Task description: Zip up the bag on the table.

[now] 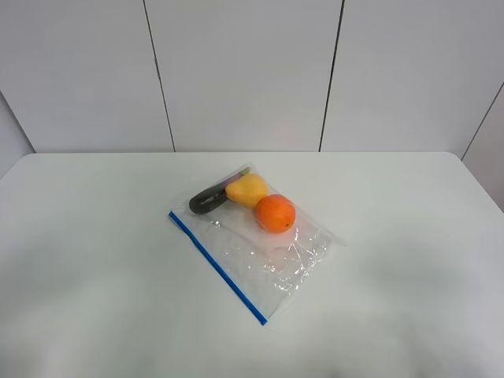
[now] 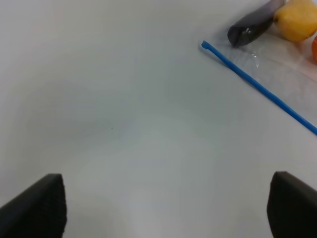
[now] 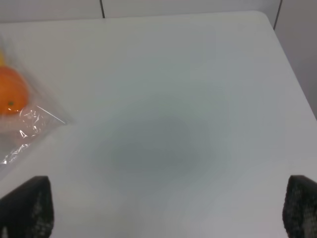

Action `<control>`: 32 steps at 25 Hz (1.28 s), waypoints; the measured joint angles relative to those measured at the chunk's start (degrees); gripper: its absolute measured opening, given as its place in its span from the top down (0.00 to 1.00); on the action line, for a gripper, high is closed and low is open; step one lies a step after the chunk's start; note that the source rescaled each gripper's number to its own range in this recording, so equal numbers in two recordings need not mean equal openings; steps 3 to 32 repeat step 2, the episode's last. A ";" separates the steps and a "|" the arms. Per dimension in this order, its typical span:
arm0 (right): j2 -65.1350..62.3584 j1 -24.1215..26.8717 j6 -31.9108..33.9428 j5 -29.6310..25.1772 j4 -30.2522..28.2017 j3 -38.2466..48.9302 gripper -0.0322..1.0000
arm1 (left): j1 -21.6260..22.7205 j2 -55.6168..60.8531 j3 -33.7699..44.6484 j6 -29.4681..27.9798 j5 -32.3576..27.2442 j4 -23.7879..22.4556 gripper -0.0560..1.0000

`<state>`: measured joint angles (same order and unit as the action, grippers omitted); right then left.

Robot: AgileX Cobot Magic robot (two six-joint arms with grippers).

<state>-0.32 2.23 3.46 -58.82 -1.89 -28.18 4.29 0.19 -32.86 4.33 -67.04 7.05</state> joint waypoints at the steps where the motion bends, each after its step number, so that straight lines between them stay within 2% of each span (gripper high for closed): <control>1: 0.00 0.00 0.00 0.00 0.00 0.00 0.00 | 0.00 0.00 0.00 0.00 0.00 0.00 0.03; 32: 0.00 0.00 0.00 0.00 0.00 0.00 0.00 | 0.00 0.00 0.00 0.00 0.00 0.00 0.03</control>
